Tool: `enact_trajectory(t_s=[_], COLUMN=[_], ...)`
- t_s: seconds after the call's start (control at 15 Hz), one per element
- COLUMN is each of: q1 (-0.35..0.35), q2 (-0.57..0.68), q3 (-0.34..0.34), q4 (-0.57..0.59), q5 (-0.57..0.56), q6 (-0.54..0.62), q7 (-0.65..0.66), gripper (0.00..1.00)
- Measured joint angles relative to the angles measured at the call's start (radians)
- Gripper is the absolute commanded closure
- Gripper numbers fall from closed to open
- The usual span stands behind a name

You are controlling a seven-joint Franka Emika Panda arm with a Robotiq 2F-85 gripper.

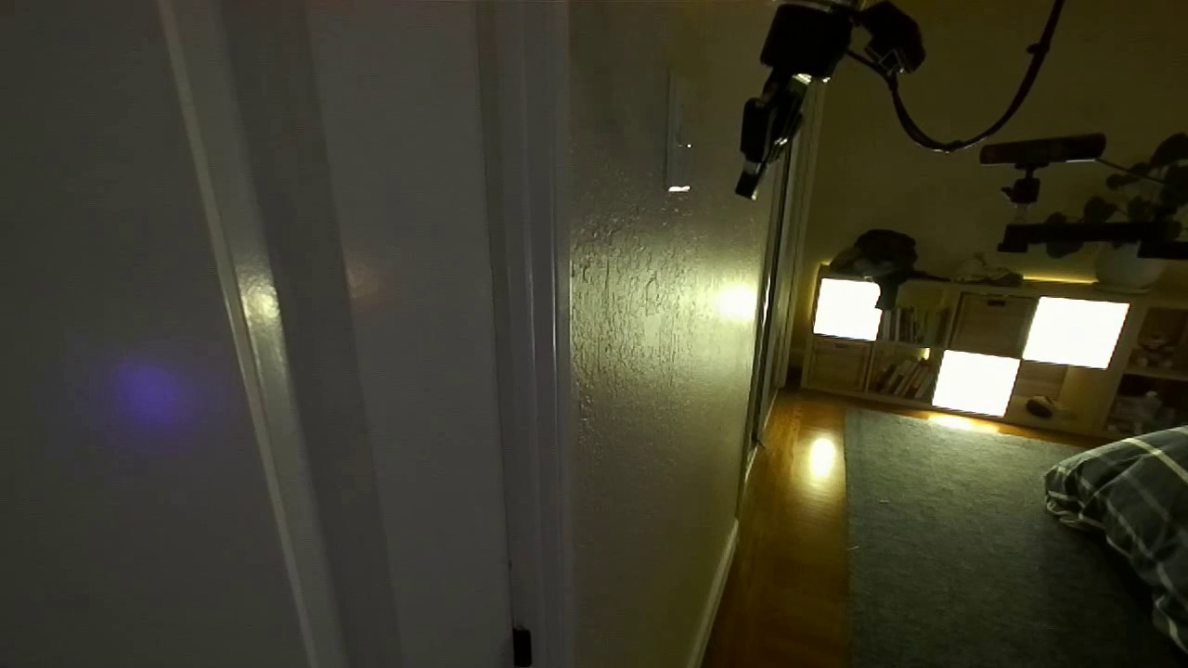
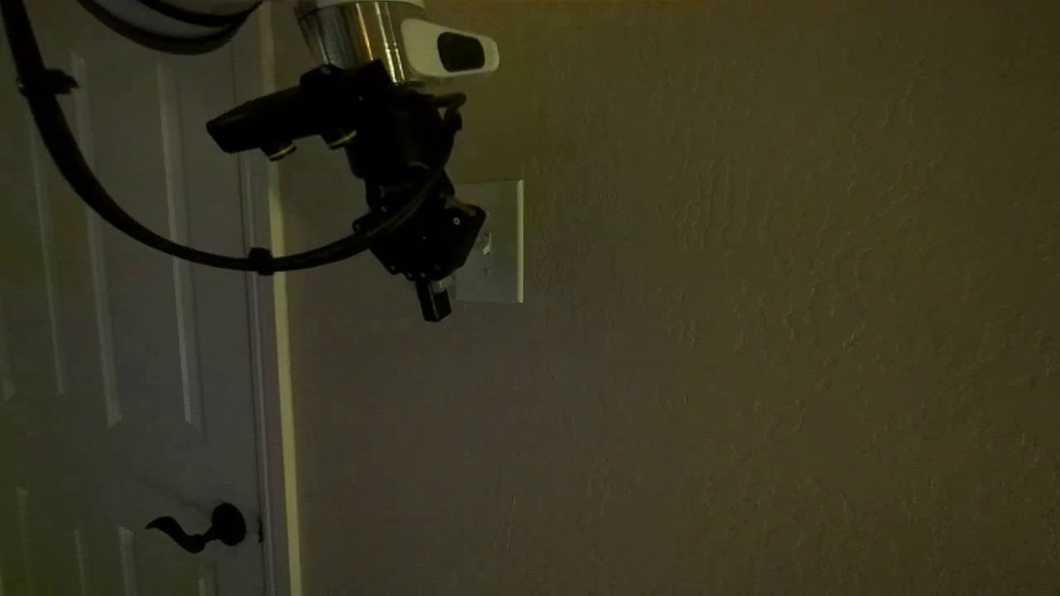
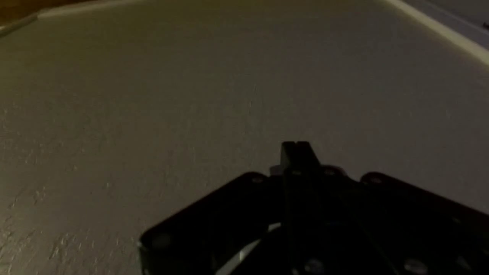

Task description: Turn off the light

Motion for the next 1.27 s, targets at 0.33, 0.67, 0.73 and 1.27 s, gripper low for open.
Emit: enact_trajectory(t_s=[0.33, 0.67, 0.73, 1.27], q1=[0.001, 0.003, 0.003, 0.003], q2=[-0.019, -0.049, -0.047, -0.039], q3=[0.007, 0.010, 0.010, 0.010], q4=[-0.033, -0.086, -0.084, -0.078], q5=[-0.011, -0.011, -0.011, -0.011], q6=[-0.212, -0.276, -0.275, -0.275], q7=[-0.002, -0.002, -0.002, -0.002], gripper=[0.97, 0.84, 0.77, 0.70])
